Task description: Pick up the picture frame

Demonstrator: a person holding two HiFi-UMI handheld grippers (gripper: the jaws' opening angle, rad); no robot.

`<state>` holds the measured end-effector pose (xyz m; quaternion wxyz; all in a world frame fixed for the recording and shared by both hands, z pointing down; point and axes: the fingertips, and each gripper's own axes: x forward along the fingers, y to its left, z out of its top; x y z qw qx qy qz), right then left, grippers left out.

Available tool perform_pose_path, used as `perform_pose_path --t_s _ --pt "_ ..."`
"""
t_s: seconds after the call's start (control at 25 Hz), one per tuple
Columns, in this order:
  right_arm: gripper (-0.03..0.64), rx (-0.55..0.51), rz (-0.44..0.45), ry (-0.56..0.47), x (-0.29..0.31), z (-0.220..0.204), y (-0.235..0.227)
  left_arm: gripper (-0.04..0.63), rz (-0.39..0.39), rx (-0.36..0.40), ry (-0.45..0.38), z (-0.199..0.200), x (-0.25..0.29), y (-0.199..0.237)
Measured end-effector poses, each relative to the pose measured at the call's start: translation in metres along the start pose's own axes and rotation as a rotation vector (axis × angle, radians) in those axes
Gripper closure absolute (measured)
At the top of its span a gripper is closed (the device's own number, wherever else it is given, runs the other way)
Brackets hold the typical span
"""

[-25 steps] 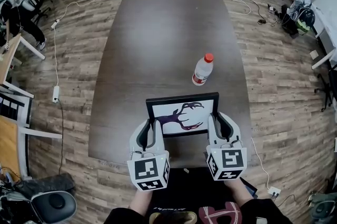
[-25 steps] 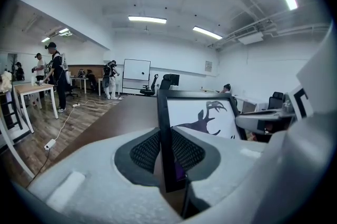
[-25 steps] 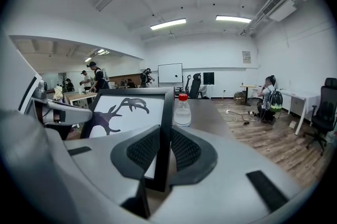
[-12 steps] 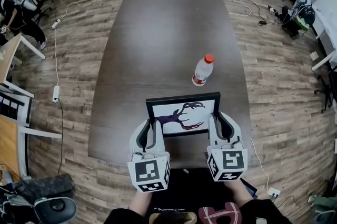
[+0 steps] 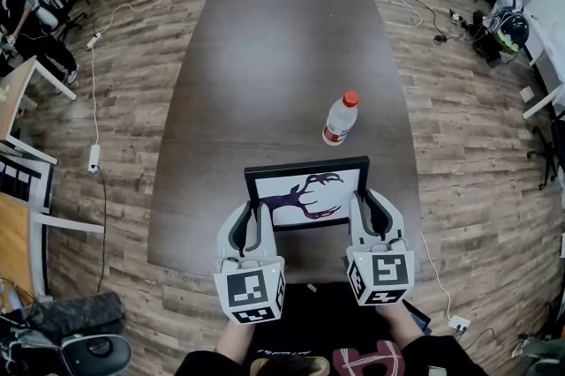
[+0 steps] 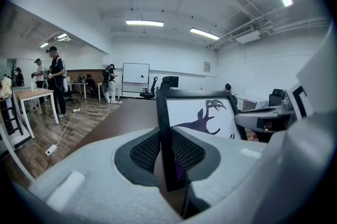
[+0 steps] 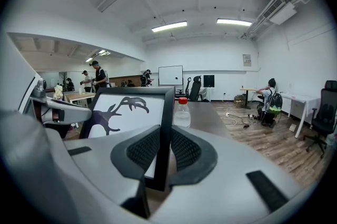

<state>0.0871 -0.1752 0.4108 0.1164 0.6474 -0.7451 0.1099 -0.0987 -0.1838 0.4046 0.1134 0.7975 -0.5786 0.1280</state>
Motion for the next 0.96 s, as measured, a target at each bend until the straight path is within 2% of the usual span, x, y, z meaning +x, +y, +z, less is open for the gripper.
perform_pose_path --t_s 0.96 --pt "0.543 -0.003 -0.008 0.005 -0.0028 -0.004 -0.0016 0.52 -0.013 0.022 0.005 -0.0032 -0.0014 -0.0035"
